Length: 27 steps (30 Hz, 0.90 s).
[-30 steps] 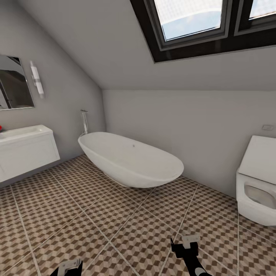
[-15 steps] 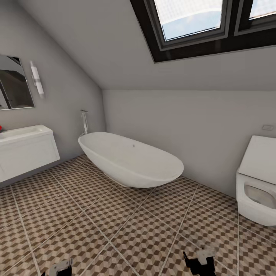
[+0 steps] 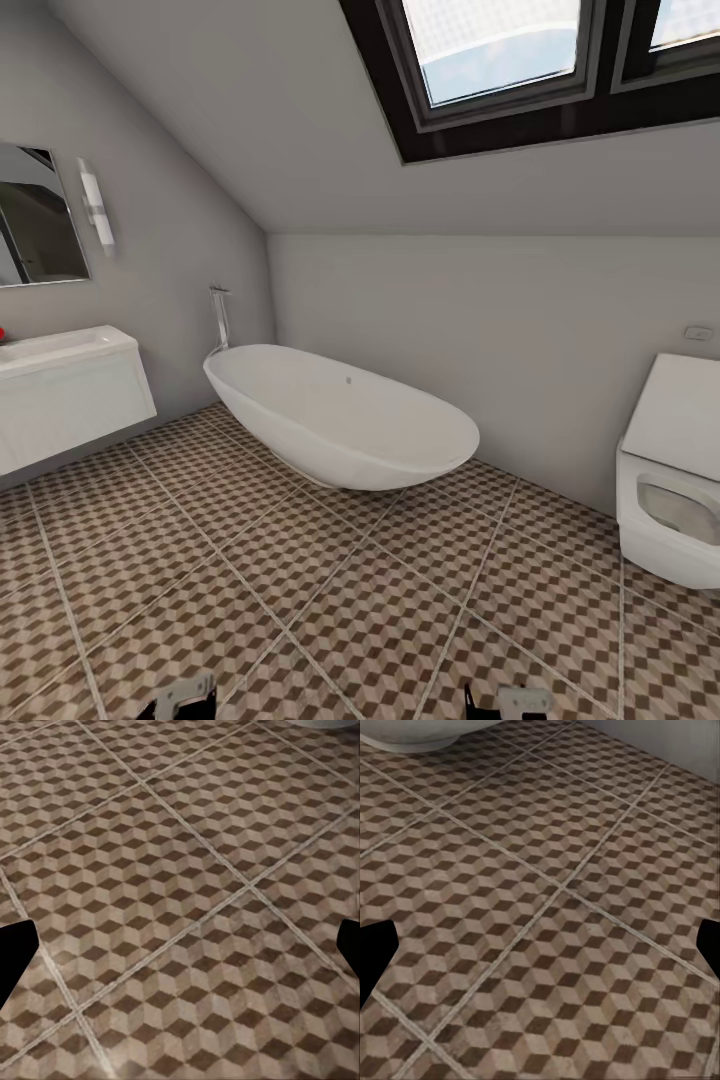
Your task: Take the four mousetraps from the cabinet in the bathroom and place them on the bathroom floor. Make sure all four end up on the same floor surface, and ensure that at least two of them are either under or directly next to the same bathroom sink.
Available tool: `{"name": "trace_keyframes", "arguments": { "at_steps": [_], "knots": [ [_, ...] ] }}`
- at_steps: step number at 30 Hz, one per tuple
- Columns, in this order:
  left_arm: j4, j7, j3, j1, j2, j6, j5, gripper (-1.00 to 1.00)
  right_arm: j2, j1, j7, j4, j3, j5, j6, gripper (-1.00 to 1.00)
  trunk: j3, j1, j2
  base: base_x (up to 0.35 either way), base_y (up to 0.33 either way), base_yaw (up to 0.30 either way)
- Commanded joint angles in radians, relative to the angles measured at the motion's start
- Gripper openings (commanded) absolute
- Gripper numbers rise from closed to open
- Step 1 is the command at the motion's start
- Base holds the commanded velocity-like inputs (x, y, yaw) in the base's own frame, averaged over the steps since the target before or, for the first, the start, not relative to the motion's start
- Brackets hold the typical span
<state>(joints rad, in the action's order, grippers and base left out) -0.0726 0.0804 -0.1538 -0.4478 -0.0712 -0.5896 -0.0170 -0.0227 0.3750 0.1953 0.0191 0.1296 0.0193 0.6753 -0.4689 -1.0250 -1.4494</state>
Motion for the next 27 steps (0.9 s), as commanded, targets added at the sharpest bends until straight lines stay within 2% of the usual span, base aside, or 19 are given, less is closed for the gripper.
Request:
{"name": "trace_keyframes", "arguments": {
  "at_steps": [1,17,19,20,22,23,24,27],
  "knots": [
    [-0.004,-0.005,-0.001,-0.002,0.000,-0.006,-0.001,1.00,-0.001,0.000,0.010,-0.001,0.008,0.002,0.002,1.00,-0.001,0.000,-0.001,0.000,0.000,0.000],
    [-0.006,-0.027,-0.001,-0.002,0.011,-0.002,-0.001,1.00,0.004,-0.001,0.023,0.000,0.006,0.002,0.004,1.00,-0.001,0.000,-0.001,0.000,0.000,0.000],
    [-0.005,-0.023,-0.001,-0.002,0.011,0.001,-0.002,1.00,0.024,-0.001,0.025,0.002,0.003,0.003,0.005,1.00,-0.001,0.000,-0.001,0.000,0.000,0.000],
    [-0.004,-0.010,-0.002,-0.002,0.009,0.001,-0.002,1.00,0.045,-0.001,0.026,0.002,-0.002,0.007,0.004,1.00,-0.001,0.000,-0.001,0.000,0.000,0.000],
    [-0.004,0.008,-0.002,-0.002,0.007,0.002,-0.003,1.00,0.061,-0.001,0.027,0.003,-0.012,0.016,0.004,1.00,-0.001,0.000,-0.001,0.000,0.000,0.000],
    [-0.004,0.033,-0.002,-0.002,0.006,0.002,-0.003,1.00,0.079,-0.001,0.026,0.003,-0.026,0.033,0.005,1.00,-0.001,0.000,-0.001,0.000,0.000,0.000],
    [-0.003,0.078,-0.002,-0.002,0.005,0.002,-0.003,1.00,0.107,-0.001,0.024,0.004,-0.051,0.066,0.005,1.00,-0.001,0.000,-0.001,0.000,0.000,0.000],
    [-0.003,0.138,-0.003,-0.002,0.004,0.002,-0.003,1.00,0.140,-0.001,0.016,0.004,-0.074,0.111,0.006,1.00,-0.001,0.000,-0.001,0.000,0.000,0.000]
  ]
}}
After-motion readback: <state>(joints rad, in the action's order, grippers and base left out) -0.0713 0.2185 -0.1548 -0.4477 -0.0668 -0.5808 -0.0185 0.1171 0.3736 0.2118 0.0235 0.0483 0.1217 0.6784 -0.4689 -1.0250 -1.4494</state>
